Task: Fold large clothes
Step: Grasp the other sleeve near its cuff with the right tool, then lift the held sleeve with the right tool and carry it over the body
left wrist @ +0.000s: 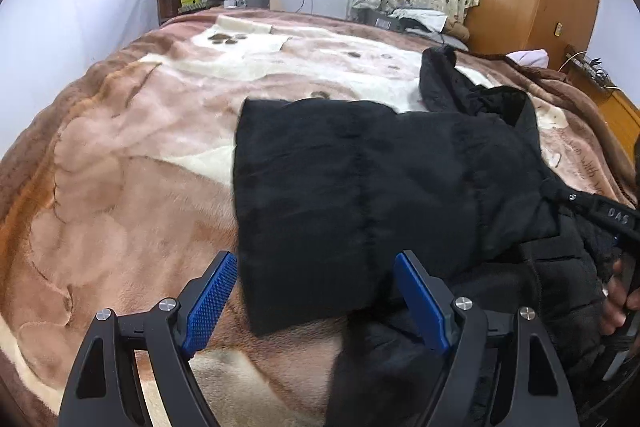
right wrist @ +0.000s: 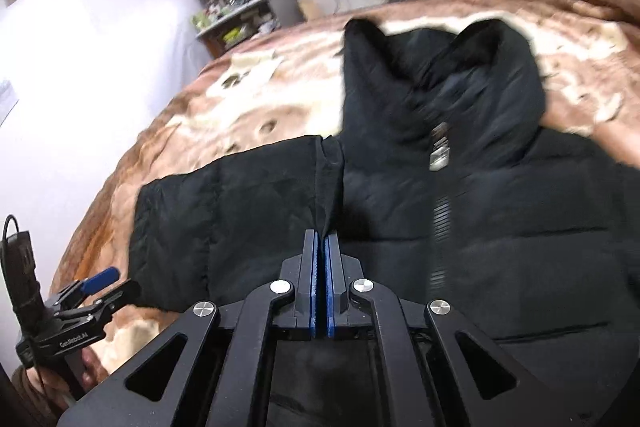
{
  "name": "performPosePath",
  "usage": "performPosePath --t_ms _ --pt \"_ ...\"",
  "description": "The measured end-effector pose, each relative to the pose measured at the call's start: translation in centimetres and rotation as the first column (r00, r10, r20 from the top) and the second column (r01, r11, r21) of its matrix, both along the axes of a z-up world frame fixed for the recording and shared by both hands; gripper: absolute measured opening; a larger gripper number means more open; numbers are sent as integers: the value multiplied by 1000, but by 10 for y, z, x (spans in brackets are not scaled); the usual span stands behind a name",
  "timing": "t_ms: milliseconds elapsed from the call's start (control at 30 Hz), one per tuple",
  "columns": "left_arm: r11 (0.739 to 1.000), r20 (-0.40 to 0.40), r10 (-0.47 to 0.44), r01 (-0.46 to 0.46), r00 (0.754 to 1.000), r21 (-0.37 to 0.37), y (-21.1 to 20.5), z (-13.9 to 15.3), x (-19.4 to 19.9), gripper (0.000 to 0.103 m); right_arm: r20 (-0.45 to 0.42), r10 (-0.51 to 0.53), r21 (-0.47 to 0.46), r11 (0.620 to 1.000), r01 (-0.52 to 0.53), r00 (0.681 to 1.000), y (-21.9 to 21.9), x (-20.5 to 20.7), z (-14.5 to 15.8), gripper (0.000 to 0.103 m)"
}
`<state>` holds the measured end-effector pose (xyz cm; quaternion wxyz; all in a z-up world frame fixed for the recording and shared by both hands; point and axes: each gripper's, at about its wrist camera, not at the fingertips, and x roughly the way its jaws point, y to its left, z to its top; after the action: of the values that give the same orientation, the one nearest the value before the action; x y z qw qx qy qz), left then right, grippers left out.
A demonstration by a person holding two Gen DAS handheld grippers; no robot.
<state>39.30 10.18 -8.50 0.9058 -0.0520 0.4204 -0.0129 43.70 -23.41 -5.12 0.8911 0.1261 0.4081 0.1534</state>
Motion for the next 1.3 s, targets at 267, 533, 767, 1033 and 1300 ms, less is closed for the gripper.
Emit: performPosePath --t_ms 267,533,767,1033,1300 --pt "999 35 -36 36 999 17 -38 16 4 81 -17 -191 -43 981 190 982 -86 -12 7 2" --pt "998 -15 -63 63 998 30 -76 -3 28 81 -72 -272 -101 959 265 959 -132 -21 -13 2" --pt "999 -109 -7 12 994 50 -82 -37 54 81 -129 -315 -161 942 293 940 -141 -20 -41 2" --pt "999 -175 21 -12 984 50 -76 -59 61 81 -182 -337 -237 927 292 924 -138 -12 -70 4" --pt "997 -126 -2 12 992 76 -86 -42 47 81 -91 -321 -268 920 287 943 -121 -31 -41 19"
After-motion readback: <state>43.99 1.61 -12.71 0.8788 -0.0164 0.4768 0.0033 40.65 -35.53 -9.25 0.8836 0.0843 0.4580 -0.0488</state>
